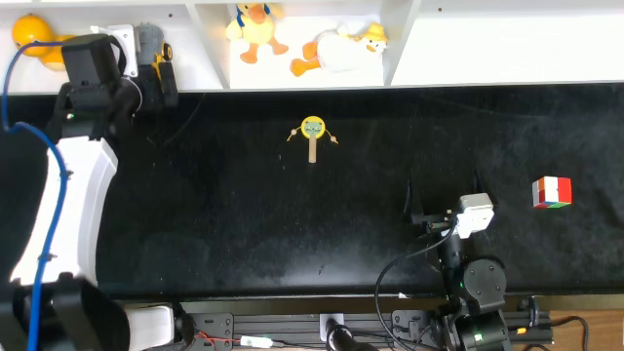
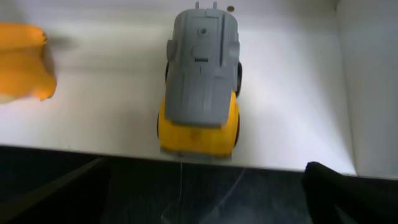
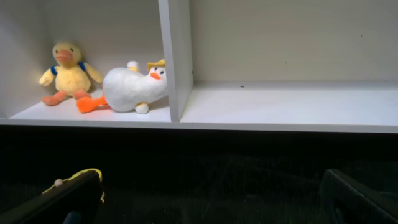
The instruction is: Store Toys
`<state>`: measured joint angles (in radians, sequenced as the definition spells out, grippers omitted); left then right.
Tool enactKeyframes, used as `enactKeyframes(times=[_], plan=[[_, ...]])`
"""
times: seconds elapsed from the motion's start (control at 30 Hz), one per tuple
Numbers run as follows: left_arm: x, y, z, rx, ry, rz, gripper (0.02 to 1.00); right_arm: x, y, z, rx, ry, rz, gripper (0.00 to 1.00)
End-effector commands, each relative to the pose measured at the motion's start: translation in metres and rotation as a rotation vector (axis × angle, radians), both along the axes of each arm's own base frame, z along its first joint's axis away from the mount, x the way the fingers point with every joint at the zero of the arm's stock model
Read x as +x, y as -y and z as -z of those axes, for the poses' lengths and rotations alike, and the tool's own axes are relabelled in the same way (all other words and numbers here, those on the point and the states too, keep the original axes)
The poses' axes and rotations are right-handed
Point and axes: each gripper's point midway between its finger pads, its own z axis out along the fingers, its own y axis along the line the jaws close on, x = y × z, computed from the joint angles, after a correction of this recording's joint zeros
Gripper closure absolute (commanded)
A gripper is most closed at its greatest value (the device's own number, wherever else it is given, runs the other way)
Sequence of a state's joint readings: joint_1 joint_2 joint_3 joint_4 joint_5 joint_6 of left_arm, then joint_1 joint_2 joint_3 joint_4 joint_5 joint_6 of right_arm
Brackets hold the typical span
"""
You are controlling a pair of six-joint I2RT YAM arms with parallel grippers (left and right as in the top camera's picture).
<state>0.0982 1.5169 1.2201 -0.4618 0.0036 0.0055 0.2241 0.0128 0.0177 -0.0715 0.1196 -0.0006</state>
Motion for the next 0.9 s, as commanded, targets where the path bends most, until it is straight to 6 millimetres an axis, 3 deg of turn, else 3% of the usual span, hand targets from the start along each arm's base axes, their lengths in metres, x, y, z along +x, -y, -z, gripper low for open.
enactKeyframes(times=[0.03, 0.4, 0.63, 0.9], plan=[[-0.014, 0.001, -0.038, 0.004, 0.061, -0.006, 0.020, 0.000, -0.001, 0.003, -0.003, 0.000, -0.002, 0.007], [-0.082, 0.014, -0.069, -0.017, 0.079, 0.016, 0.020, 0.000, -0.001, 0.003, -0.003, 0.000, -0.002, 0.005], [-0.125, 0.018, -0.061, -0.028, 0.078, 0.012, 0.020, 0.000, -0.001, 0.003, -0.003, 0.000, -0.002, 0.005], [-0.139, 0.029, -0.065, -0.094, 0.098, 0.026, 0.020, 0.000, -0.001, 0.003, -0.003, 0.000, -0.002, 0.007]])
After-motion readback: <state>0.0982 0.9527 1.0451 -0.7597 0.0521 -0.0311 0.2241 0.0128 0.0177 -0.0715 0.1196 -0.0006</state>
